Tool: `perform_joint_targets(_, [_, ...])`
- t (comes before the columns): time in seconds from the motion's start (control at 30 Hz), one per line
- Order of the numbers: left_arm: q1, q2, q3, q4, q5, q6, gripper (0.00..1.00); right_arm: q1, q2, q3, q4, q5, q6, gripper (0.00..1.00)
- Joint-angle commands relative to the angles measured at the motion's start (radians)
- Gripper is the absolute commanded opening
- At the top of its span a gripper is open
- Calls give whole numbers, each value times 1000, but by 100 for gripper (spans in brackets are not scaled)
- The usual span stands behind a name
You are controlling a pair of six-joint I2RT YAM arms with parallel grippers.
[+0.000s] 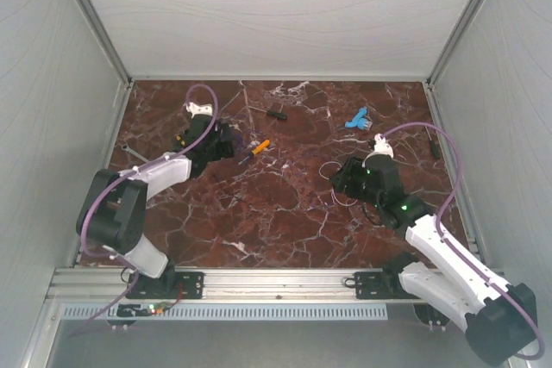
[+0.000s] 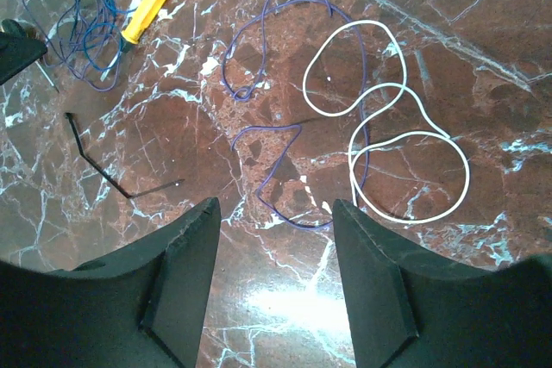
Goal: Zip-tie the wires
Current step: Untie the cable at the center of the board.
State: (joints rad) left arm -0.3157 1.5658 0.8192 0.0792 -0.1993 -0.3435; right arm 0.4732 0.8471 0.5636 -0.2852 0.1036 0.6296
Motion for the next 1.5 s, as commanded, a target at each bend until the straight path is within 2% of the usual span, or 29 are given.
perform_joint_targets(0.0, [30,67,88,122,31,53,78,-13,-37,-15,-6,0,-25,52])
perform_joint_targets(0.33, [72,242,255,141,65,83,61,-30,-62,-21,-32,-8,-38,52])
perform_joint_targets(0.43, [75,294,303,129,61,89,52,-36,-64,-18,-39,-10,-42,52])
perform_joint_targets(0.47, [76,307,314,131,63,90,46,-37,-64,-16,-41,-11,-42,52])
perform_joint_targets(0.5, [76,320,327,132,65,92,36,-38,-64,-16,-42,-13,-43,52])
perform_joint_targets(0.57, [76,339,350,130,64,100,7,-39,-65,-17,-41,-16,-43,52])
perform_joint_targets(0.6, [75,343,360,125,62,103,0,-39,-65,-17,-40,-18,-42,52])
perform_joint_targets(0.7, [75,318,353,131,57,115,0,-41,-62,-15,-43,-21,-42,52])
perform_joint_targets(0.9, [74,145,279,174,22,138,0,-44,-64,-13,-35,-21,-45,52])
perform_joint_targets(1.23, [61,-53,262,164,-80,158,0,-44,-69,5,-38,-29,-48,52])
perform_joint_targets(1.47, [58,-180,273,204,-47,153,0,-44,-108,-10,-21,-45,-57,52])
